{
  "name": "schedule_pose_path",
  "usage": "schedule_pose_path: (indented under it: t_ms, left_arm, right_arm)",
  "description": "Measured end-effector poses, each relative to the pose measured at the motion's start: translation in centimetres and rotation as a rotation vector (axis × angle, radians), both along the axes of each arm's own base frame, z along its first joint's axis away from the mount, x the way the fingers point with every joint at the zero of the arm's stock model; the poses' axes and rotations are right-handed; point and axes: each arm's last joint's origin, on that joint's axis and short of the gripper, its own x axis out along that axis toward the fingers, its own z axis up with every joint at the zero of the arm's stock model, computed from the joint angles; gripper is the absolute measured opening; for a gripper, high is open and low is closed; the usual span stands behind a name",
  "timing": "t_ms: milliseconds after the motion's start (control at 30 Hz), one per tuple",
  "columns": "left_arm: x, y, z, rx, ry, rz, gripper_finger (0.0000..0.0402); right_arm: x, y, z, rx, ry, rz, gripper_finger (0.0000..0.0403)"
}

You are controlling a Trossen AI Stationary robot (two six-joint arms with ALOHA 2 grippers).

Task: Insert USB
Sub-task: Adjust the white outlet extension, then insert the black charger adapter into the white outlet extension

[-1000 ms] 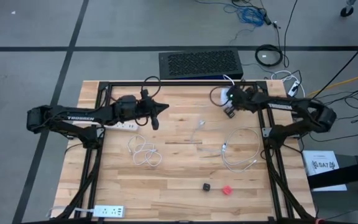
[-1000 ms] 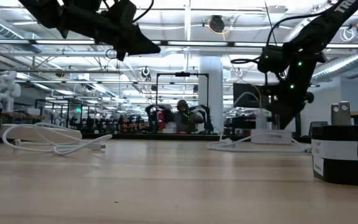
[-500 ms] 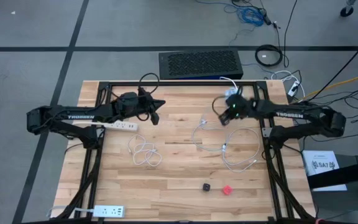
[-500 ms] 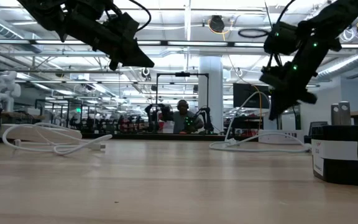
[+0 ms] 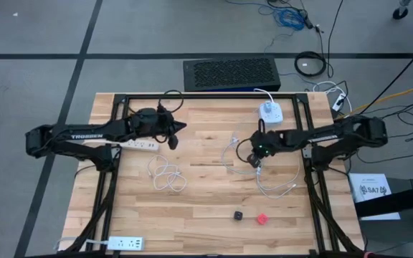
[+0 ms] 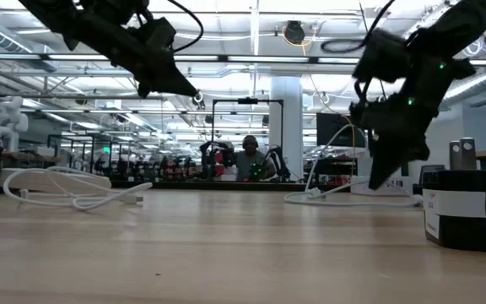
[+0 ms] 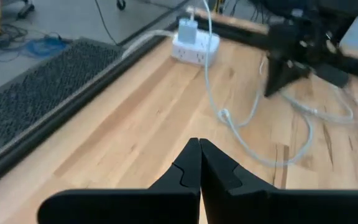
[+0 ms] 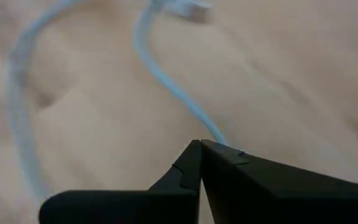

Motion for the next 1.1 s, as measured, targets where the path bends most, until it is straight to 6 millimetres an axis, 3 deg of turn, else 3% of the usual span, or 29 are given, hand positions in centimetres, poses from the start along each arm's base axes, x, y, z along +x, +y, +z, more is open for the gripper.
schedule_pose_path:
  t_ms: [367, 567, 833, 1100]
  left_arm:
    - [-0.3, 0.2, -0.3, 0.048, 0.051, 0.073, 0.0002]
    - [-0.3, 0.1, -0.2, 0.043, 0.049, 0.053, 0.0002]
    - [-2.7, -0.7, -0.3, -0.055, 0.187, 0.074, 0.0002]
    - [-4.4, -1.0, -3.1, -0.147, 0.535, 0.214, 0.0002]
  right_arm:
    - [-1.7, -6.4, -0.2, -0.205, 0.078, -0.258, 0.0000]
    - [-2.3, -8.3, 1.4, -0.242, 0.021, -0.241, 0.0000]
    - [-2.2, -5.5, 6.2, -0.241, -0.129, -0.039, 0.0000]
    - [-1.1, -0.9, 7.5, -0.167, -0.249, 0.205, 0.0000]
